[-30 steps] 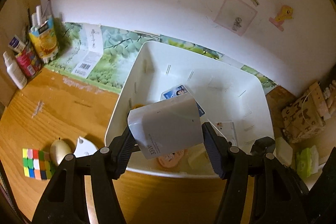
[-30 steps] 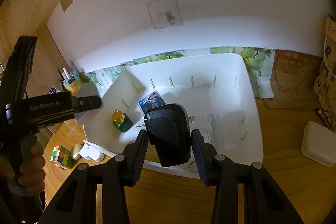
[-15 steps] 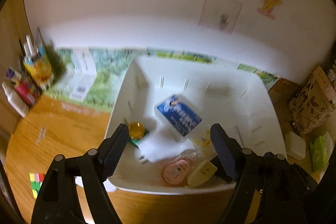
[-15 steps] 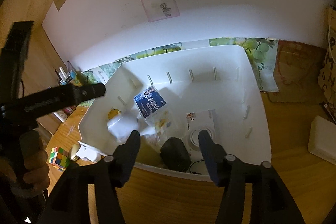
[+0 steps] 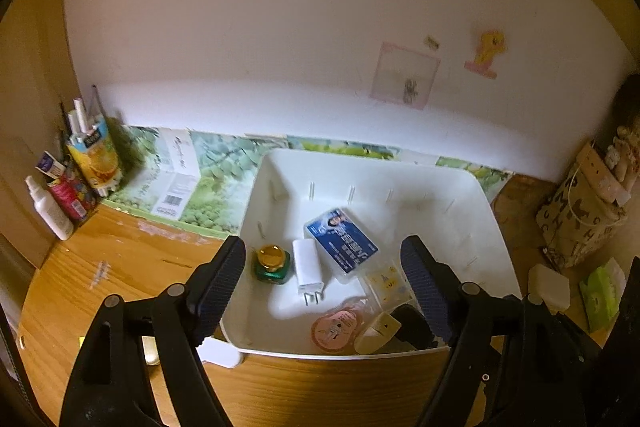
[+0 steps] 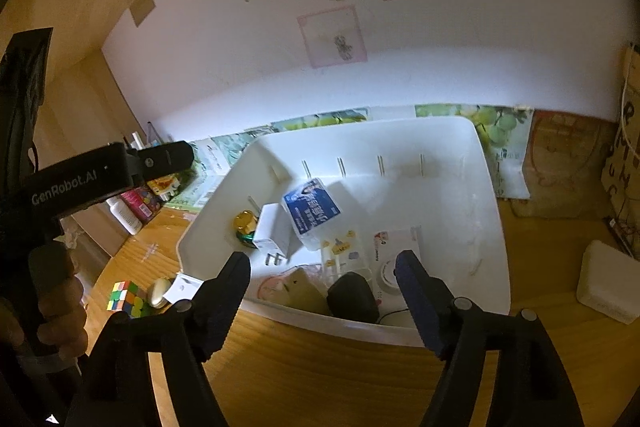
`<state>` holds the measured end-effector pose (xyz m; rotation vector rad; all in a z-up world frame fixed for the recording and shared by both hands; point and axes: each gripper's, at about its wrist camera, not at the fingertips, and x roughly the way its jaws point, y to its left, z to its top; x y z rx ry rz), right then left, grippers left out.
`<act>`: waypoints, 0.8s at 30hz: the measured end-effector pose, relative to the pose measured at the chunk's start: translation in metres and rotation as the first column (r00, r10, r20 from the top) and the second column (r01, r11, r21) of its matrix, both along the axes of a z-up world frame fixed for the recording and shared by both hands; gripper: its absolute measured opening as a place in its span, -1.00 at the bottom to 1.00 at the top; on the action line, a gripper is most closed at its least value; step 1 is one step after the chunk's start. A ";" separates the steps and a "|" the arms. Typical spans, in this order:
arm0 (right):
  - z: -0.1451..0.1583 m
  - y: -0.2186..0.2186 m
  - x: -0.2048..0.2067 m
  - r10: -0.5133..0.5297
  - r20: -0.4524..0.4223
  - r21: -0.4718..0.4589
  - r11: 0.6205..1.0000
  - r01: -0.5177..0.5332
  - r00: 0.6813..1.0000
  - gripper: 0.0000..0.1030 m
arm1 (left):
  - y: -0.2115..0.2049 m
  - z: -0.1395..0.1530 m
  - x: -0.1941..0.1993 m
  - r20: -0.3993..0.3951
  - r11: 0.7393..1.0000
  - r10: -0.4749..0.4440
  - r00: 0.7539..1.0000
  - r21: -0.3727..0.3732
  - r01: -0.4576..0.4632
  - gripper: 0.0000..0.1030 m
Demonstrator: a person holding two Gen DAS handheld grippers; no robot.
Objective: Organize rigid objects
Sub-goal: 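Withdraw both open tools from the bin back over the desk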
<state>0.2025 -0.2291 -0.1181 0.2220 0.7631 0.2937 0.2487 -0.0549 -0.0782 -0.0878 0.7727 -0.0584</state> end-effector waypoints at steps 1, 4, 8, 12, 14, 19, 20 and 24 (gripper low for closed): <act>0.003 0.001 -0.002 0.002 0.009 0.000 1.000 -0.002 1.000 0.51 | 0.002 0.004 -0.003 0.011 1.000 0.007 1.000 0.000 -0.007 0.60; 0.010 0.005 -0.008 0.012 0.028 -0.005 1.000 -0.012 1.000 0.54 | 0.010 0.015 -0.014 0.051 0.999 0.038 0.998 0.005 -0.038 0.60; 0.020 0.009 -0.016 0.024 0.055 -0.009 1.000 -0.024 0.998 0.55 | 0.021 0.029 -0.029 0.101 0.997 0.077 0.992 0.009 -0.078 0.60; 0.028 0.014 -0.022 0.040 0.075 -0.010 0.999 -0.040 0.996 0.55 | 0.032 0.040 -0.045 0.127 0.994 0.110 0.986 -0.014 -0.109 0.61; 0.032 0.017 -0.026 0.054 0.085 -0.008 0.999 -0.054 0.995 0.56 | 0.038 0.043 -0.053 0.134 0.992 0.128 0.983 -0.017 -0.127 0.61; 0.042 0.029 -0.035 0.093 0.115 -0.009 0.996 -0.092 0.989 0.56 | 0.054 0.046 -0.074 0.136 0.984 0.181 0.974 -0.033 -0.178 0.61; 0.043 0.031 -0.036 0.100 0.121 -0.008 0.995 -0.100 0.988 0.56 | 0.059 0.046 -0.079 0.134 0.981 0.196 0.971 -0.037 -0.192 0.61; 0.048 0.039 -0.041 0.123 0.131 -0.004 0.992 -0.123 0.984 0.57 | 0.074 0.043 -0.095 0.121 0.969 0.245 0.962 -0.047 -0.241 0.61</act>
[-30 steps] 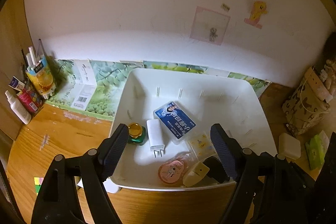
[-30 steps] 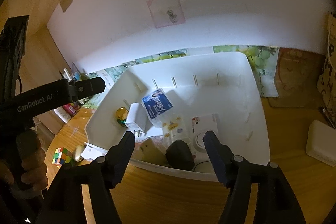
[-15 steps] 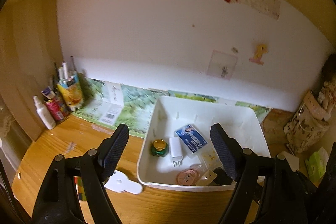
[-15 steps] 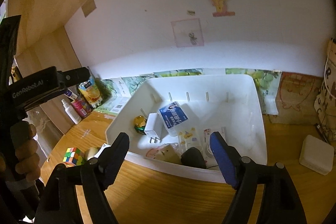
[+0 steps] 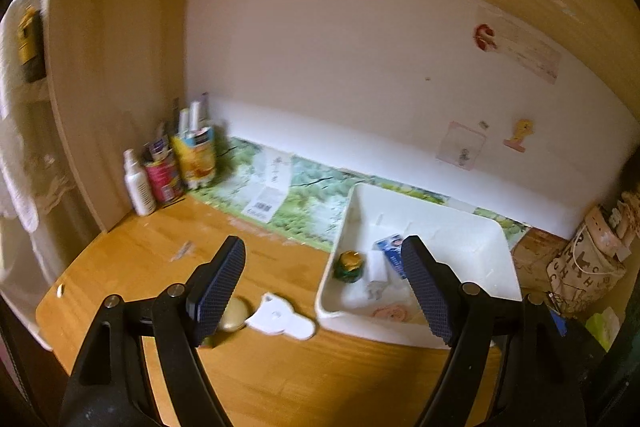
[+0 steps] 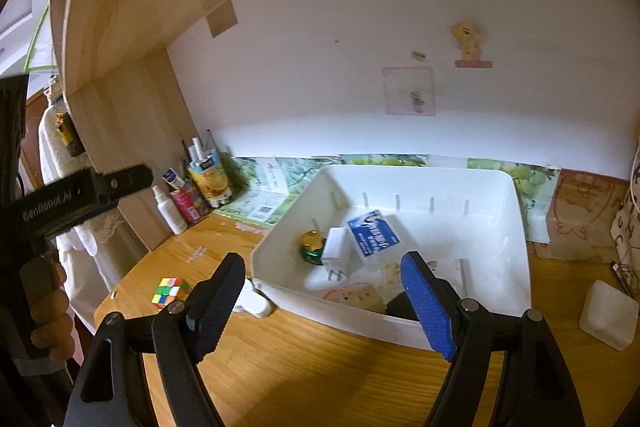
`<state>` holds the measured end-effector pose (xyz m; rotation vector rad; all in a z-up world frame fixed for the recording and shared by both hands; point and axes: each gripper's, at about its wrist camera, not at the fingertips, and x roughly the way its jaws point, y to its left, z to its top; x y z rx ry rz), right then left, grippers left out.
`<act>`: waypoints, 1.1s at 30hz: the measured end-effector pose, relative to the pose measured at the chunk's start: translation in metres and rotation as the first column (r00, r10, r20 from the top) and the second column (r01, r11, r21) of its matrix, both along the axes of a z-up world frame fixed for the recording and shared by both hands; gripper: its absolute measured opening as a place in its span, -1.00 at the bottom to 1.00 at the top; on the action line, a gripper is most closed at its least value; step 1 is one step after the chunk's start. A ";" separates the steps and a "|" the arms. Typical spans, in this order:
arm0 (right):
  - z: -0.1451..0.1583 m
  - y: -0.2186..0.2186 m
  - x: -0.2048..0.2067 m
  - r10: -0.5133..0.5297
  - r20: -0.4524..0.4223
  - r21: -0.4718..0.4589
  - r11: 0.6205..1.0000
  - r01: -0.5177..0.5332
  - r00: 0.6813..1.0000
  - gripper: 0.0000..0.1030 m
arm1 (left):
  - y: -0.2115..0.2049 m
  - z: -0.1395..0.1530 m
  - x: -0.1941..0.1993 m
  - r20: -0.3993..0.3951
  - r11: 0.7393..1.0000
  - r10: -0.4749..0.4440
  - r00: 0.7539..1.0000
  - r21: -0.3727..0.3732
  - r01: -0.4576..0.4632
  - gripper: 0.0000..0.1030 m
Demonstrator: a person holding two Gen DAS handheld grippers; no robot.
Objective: Organize rigid objects
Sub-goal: 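Withdraw both open tools from the bin back over the desk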
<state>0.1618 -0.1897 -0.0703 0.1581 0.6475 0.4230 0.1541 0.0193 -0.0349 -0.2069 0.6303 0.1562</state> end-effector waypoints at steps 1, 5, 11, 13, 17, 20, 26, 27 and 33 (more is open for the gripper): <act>0.001 0.003 -0.001 0.006 0.001 0.001 1.000 -0.006 1.000 0.57 | 0.005 -0.001 -0.004 -0.005 1.000 0.008 1.000 -0.005 -0.008 0.61; 0.002 0.012 -0.004 0.025 -0.002 0.001 1.000 -0.025 1.000 0.57 | 0.023 -0.005 -0.018 -0.020 0.999 0.045 0.999 -0.025 -0.045 0.61; -0.004 0.032 -0.006 0.040 -0.024 0.011 0.999 -0.039 0.999 0.57 | 0.053 -0.011 -0.031 -0.056 0.994 0.098 0.994 -0.052 -0.101 0.61; -0.007 0.042 -0.006 0.044 -0.042 0.022 0.999 -0.043 0.998 0.57 | 0.063 -0.014 -0.035 -0.069 0.993 0.107 0.992 -0.049 -0.110 0.61; -0.014 0.061 -0.008 0.065 -0.075 0.035 0.997 -0.062 0.995 0.57 | 0.080 -0.016 -0.041 -0.090 0.995 0.089 0.992 -0.035 -0.092 0.61; -0.020 0.077 -0.009 0.078 -0.098 0.045 0.996 -0.074 0.992 0.57 | 0.092 -0.019 -0.042 -0.118 0.996 0.077 0.990 -0.029 -0.081 0.61; -0.033 0.114 -0.009 0.107 -0.142 0.046 0.994 -0.101 0.984 0.57 | 0.116 -0.035 -0.033 -0.230 0.998 0.037 0.973 -0.049 -0.049 0.61; -0.035 0.118 -0.009 0.110 -0.149 0.043 0.994 -0.104 0.983 0.57 | 0.120 -0.040 -0.031 -0.258 0.998 0.029 0.966 -0.050 -0.044 0.61; -0.050 0.147 -0.005 0.103 -0.191 0.010 0.995 -0.103 0.976 0.57 | 0.134 -0.059 -0.023 -0.359 0.999 -0.009 0.933 -0.041 -0.006 0.61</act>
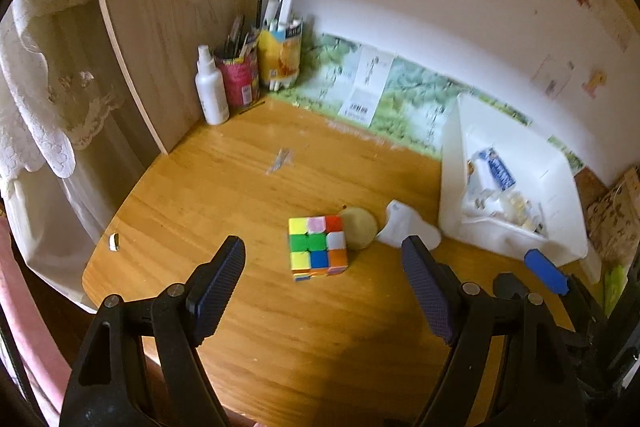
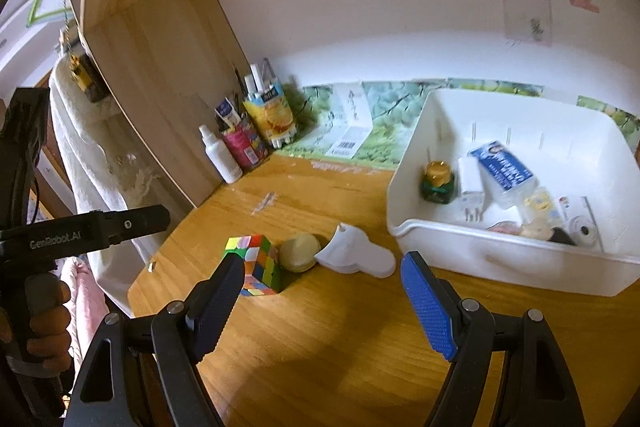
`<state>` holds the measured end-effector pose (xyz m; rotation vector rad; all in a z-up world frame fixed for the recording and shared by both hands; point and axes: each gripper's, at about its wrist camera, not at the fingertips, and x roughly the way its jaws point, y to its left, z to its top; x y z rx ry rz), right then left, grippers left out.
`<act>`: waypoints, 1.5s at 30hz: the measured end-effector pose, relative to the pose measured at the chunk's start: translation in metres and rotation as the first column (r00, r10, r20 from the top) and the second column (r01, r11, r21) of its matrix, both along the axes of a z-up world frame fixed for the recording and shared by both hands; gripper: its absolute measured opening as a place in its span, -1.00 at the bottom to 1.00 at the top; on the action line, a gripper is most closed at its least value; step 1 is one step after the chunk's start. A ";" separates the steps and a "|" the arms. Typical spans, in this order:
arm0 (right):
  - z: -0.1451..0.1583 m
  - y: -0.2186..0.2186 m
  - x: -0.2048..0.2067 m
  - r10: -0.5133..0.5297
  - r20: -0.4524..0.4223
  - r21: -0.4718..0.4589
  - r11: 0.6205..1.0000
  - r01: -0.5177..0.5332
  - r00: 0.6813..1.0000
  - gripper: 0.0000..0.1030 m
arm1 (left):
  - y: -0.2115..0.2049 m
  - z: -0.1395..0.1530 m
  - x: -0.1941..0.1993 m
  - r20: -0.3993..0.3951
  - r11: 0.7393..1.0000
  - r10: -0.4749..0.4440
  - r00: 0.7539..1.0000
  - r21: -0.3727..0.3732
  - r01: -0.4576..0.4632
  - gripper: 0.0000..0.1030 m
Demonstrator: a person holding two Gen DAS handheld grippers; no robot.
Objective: Organize rigid objects
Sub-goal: 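Withdraw both open tools from the bin back over the desk, then move the left tool to the Rubik's cube while the right tool approaches the flat white plastic piece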
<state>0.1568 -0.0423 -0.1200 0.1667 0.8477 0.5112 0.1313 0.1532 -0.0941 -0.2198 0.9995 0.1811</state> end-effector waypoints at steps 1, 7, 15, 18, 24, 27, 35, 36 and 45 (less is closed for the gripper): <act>-0.004 0.004 0.002 -0.006 -0.014 -0.008 1.000 0.006 1.000 0.57 | 0.002 -0.003 0.002 -0.015 1.000 -0.010 1.000 -0.004 0.010 0.61; -0.025 0.018 0.014 -0.054 -0.099 -0.026 0.998 0.051 0.994 0.57 | 0.012 -0.023 0.019 -0.135 0.997 -0.068 0.989 -0.048 0.062 0.61; -0.055 0.024 0.032 -0.124 -0.240 -0.012 0.992 0.125 0.963 0.57 | 0.024 -0.062 0.052 -0.307 0.970 -0.131 0.943 -0.235 0.059 0.61; -0.064 0.025 0.037 -0.155 -0.282 -0.008 0.987 0.159 0.947 0.57 | 0.034 -0.082 0.066 -0.382 0.943 -0.127 0.915 -0.332 -0.007 0.60; -0.077 0.026 0.045 -0.217 -0.332 -0.022 0.975 0.223 0.918 0.57 | 0.039 -0.097 0.084 -0.447 0.930 -0.133 0.885 -0.364 -0.044 0.60; -0.082 0.027 0.048 -0.241 -0.353 -0.028 0.969 0.247 0.904 0.57 | 0.035 -0.103 0.093 -0.473 0.932 -0.158 0.867 -0.363 -0.028 0.60; -0.089 0.030 0.052 -0.291 -0.380 -0.054 0.955 0.293 0.878 0.57 | 0.026 -0.122 0.108 -0.540 0.936 -0.205 0.816 -0.352 0.003 0.60; -0.090 0.030 0.052 -0.298 -0.383 -0.059 0.953 0.298 0.875 0.57 | 0.025 -0.123 0.110 -0.545 0.936 -0.209 0.812 -0.352 0.005 0.60; -0.097 0.033 0.055 -0.347 -0.402 -0.098 0.936 0.338 0.847 0.57 | 0.023 -0.139 0.120 -0.594 0.933 -0.236 0.769 -0.361 0.008 0.58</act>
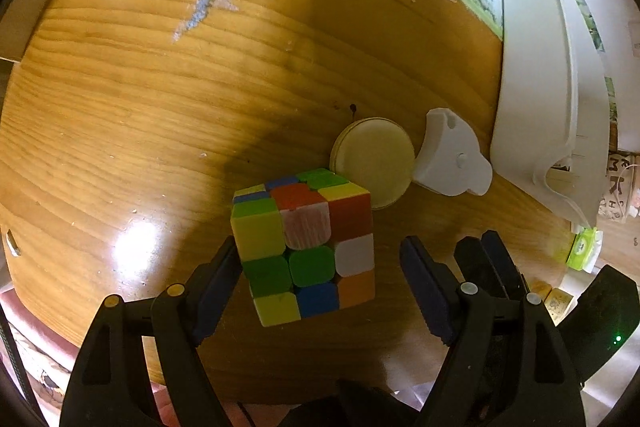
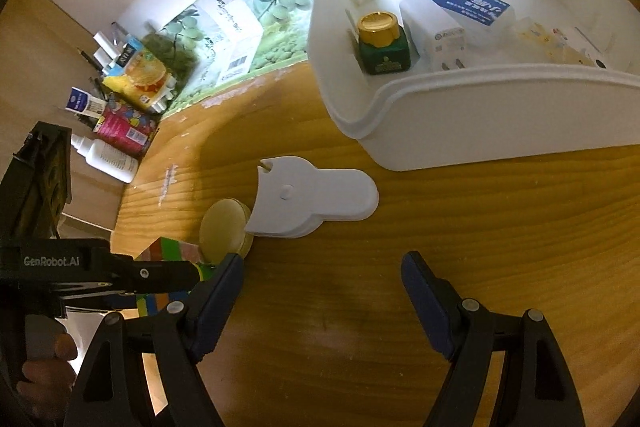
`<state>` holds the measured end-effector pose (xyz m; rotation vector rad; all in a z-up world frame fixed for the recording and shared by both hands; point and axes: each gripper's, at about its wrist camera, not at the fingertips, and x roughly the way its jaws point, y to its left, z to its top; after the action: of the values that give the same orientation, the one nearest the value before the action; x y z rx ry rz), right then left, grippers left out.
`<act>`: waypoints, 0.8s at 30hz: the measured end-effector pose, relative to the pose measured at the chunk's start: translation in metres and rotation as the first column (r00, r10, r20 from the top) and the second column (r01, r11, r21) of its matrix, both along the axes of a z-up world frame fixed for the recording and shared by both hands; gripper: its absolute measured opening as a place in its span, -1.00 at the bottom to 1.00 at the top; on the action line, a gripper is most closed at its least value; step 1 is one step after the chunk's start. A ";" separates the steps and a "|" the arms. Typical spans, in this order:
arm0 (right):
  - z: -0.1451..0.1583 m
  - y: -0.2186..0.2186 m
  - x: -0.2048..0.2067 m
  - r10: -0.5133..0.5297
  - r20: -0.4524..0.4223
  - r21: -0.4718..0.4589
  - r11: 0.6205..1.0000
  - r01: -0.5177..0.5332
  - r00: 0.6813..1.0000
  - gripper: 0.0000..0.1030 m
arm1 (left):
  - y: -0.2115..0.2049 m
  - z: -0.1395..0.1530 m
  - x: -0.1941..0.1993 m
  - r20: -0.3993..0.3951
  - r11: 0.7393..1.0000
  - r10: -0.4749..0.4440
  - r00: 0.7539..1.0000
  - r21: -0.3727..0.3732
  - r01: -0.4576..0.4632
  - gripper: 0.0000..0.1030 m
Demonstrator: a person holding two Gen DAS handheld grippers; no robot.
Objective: Organize rigid objects
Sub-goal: 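Move the left tool to the Rubik's cube while the right tool approaches the flat white plastic piece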
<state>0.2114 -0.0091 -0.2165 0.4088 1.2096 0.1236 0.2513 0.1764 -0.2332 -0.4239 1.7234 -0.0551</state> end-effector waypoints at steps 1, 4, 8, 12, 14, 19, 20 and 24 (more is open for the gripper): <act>-0.001 0.000 0.000 -0.005 -0.004 -0.005 1.000 0.005 1.000 0.57 | -0.001 -0.002 0.001 -0.005 1.000 -0.002 1.000 0.001 0.002 0.57; -0.004 0.002 0.002 -0.020 -0.020 -0.024 1.000 0.020 1.000 0.57 | -0.002 -0.006 0.007 -0.020 1.000 -0.012 1.000 0.009 0.013 0.45; -0.007 0.005 0.003 -0.037 -0.033 -0.047 0.998 0.036 0.999 0.57 | -0.003 -0.012 0.010 -0.041 1.000 -0.020 0.999 0.007 0.021 0.35; -0.011 0.008 0.005 -0.049 -0.050 -0.065 0.997 0.046 0.998 0.57 | -0.005 -0.012 0.012 -0.043 0.999 -0.042 0.998 -0.008 0.042 0.35; -0.013 0.010 0.007 -0.054 -0.057 -0.074 0.996 0.049 0.997 0.57 | -0.003 -0.012 0.013 -0.042 0.998 -0.055 0.998 -0.013 0.054 0.34; -0.012 0.013 0.010 -0.073 -0.046 -0.122 0.990 0.067 0.996 0.57 | -0.006 -0.012 0.014 -0.043 0.995 -0.099 0.994 -0.017 0.098 0.33; -0.011 0.014 0.011 -0.081 -0.039 -0.131 0.989 0.075 0.996 0.57 | -0.007 -0.012 0.015 -0.045 0.994 -0.106 0.993 -0.013 0.106 0.33; -0.012 0.013 0.012 -0.111 -0.021 -0.148 0.983 0.106 0.994 0.57 | -0.005 -0.012 0.014 -0.053 0.992 -0.124 0.991 -0.014 0.124 0.31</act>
<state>0.2233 0.0037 -0.2283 0.3478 1.2133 -0.0653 0.2651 0.1718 -0.2451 -0.3282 1.8021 -0.1435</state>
